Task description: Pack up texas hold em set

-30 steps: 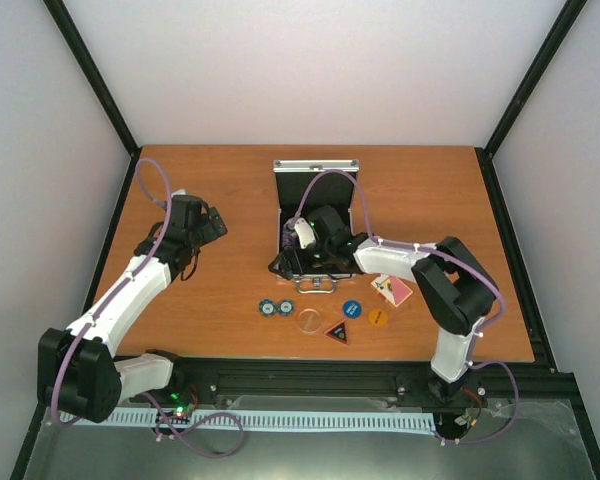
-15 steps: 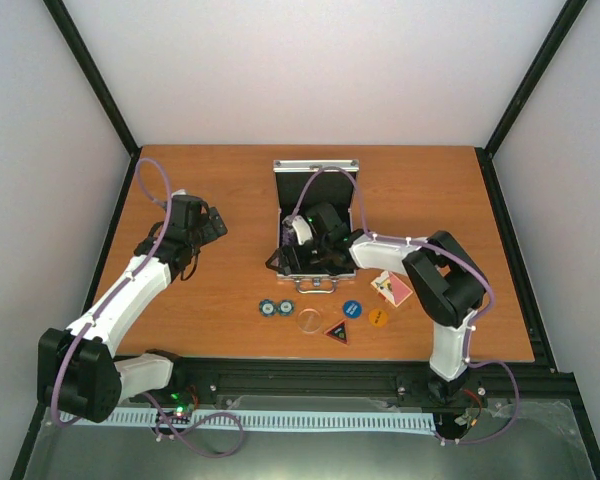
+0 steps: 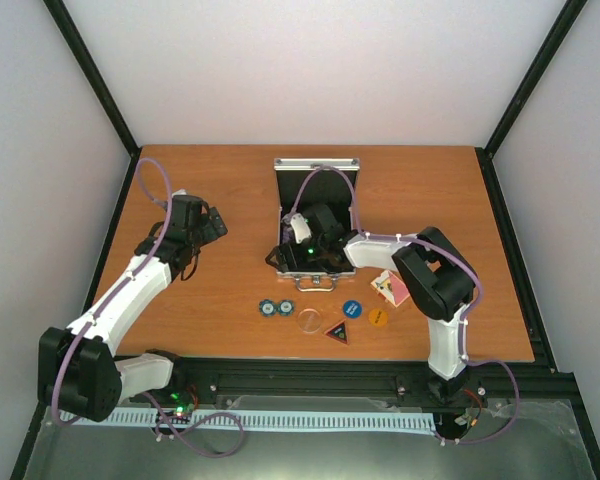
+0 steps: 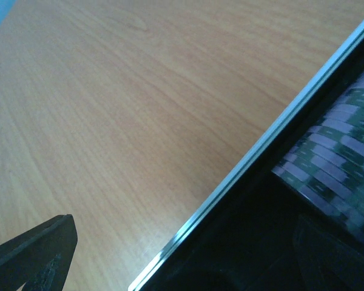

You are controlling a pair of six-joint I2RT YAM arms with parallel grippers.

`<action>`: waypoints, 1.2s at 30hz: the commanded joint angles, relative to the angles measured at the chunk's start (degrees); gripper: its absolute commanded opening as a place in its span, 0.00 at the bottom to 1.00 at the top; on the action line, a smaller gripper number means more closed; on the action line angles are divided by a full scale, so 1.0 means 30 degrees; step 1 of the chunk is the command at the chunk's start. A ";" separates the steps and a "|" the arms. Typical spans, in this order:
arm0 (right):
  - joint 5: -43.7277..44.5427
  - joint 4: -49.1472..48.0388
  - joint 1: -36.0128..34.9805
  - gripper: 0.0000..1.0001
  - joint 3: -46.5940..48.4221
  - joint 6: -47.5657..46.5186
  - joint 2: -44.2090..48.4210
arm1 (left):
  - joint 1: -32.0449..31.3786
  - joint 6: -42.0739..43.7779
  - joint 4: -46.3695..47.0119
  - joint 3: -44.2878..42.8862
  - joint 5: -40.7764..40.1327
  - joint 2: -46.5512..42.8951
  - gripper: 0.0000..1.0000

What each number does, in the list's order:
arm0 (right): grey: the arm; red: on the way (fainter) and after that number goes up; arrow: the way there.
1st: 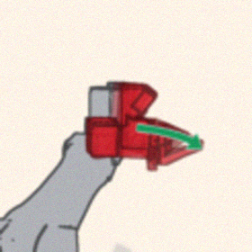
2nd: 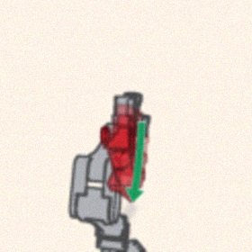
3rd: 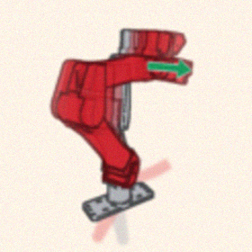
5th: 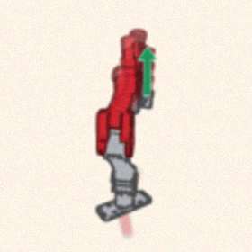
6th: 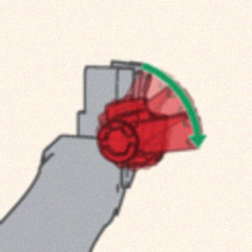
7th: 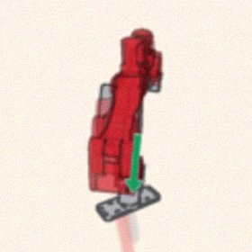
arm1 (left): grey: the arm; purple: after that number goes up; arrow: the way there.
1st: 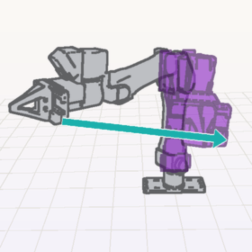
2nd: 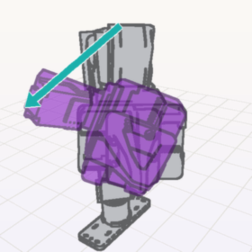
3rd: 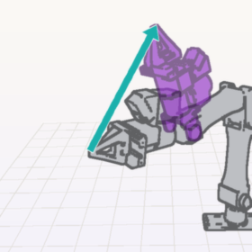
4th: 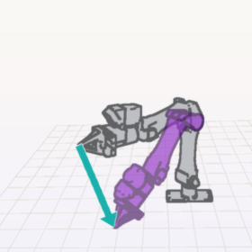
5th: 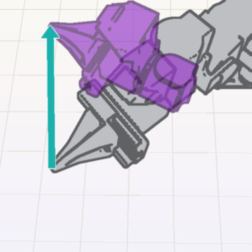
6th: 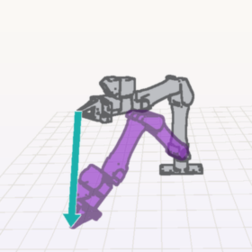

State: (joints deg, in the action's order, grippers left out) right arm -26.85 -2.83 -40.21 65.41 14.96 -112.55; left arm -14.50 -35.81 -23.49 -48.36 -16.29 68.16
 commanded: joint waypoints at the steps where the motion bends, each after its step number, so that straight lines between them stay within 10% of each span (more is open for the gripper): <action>1: 0.2222 -0.2105 0.0130 1.00 -0.0561 -0.0417 0.0038 | 0.0088 -0.0071 0.0364 -0.0022 -0.0066 0.0160 1.00; 12: 0.3011 -0.4504 0.0022 1.00 -0.2042 -0.0323 -0.0225 | 0.0088 -0.0077 0.0595 0.0020 0.0042 0.0549 1.00; 36: 0.0940 0.1882 -0.1217 1.00 -0.1714 -0.2352 0.0912 | 0.0087 -0.0213 0.0831 -0.0218 0.0312 0.1110 1.00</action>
State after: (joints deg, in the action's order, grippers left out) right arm -21.06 -2.63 -43.27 59.57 8.75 -107.96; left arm -14.50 -35.81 -22.28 -48.05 -15.77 72.14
